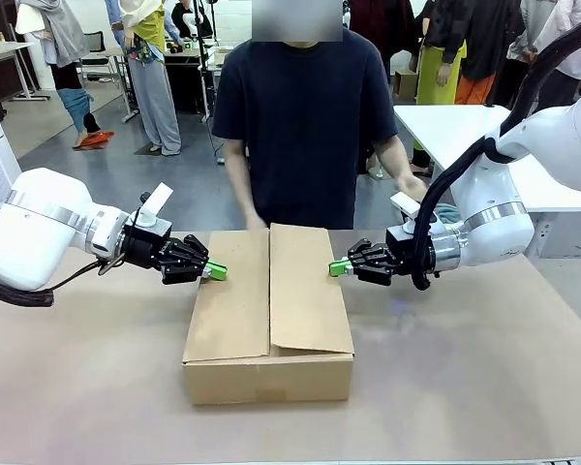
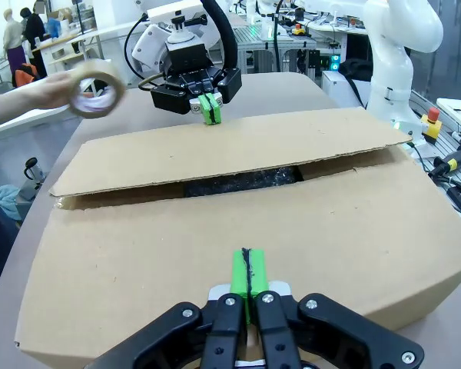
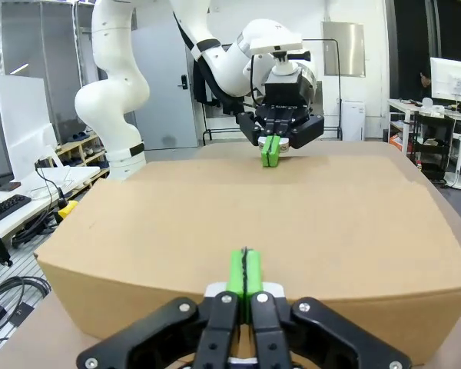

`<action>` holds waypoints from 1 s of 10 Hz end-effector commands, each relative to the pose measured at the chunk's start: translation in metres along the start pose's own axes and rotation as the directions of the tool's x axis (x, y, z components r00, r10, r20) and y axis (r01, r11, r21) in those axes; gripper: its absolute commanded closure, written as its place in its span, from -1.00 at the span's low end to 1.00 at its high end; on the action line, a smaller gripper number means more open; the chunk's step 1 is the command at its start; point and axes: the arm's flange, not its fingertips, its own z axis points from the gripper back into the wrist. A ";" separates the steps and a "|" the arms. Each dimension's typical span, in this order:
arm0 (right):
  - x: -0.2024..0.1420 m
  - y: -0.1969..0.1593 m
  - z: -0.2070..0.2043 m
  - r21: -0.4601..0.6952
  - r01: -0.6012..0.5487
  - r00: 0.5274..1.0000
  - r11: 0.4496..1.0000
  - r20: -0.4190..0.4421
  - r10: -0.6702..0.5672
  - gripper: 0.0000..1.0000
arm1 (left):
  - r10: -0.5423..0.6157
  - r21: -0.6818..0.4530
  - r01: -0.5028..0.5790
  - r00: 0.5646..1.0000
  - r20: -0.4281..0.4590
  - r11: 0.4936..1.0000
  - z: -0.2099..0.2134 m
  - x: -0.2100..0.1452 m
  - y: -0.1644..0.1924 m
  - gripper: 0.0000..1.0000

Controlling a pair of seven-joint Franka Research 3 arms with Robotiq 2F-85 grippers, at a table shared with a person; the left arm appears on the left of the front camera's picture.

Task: Wrap the clocks to prevent damage.
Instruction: Push the left (or right) flap of the Package Box to close it, then after the human seals the box with tape, release both hands from the side flaps of the Package Box.

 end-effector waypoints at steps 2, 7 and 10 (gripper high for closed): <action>-0.004 0.001 -0.001 -0.012 0.010 1.000 1.000 -0.003 -0.010 0.98 | 0.005 0.001 -0.005 1.000 -0.002 1.000 -0.001 -0.002 -0.001 0.99; -0.004 0.001 -0.001 -0.012 0.010 1.000 1.000 -0.003 -0.010 0.98 | 0.005 0.001 -0.005 1.000 -0.002 1.000 -0.001 -0.002 -0.001 0.99; -0.004 0.001 -0.001 -0.012 0.010 1.000 1.000 -0.003 -0.010 0.98 | 0.005 0.001 -0.005 1.000 -0.002 1.000 -0.001 -0.002 -0.001 0.99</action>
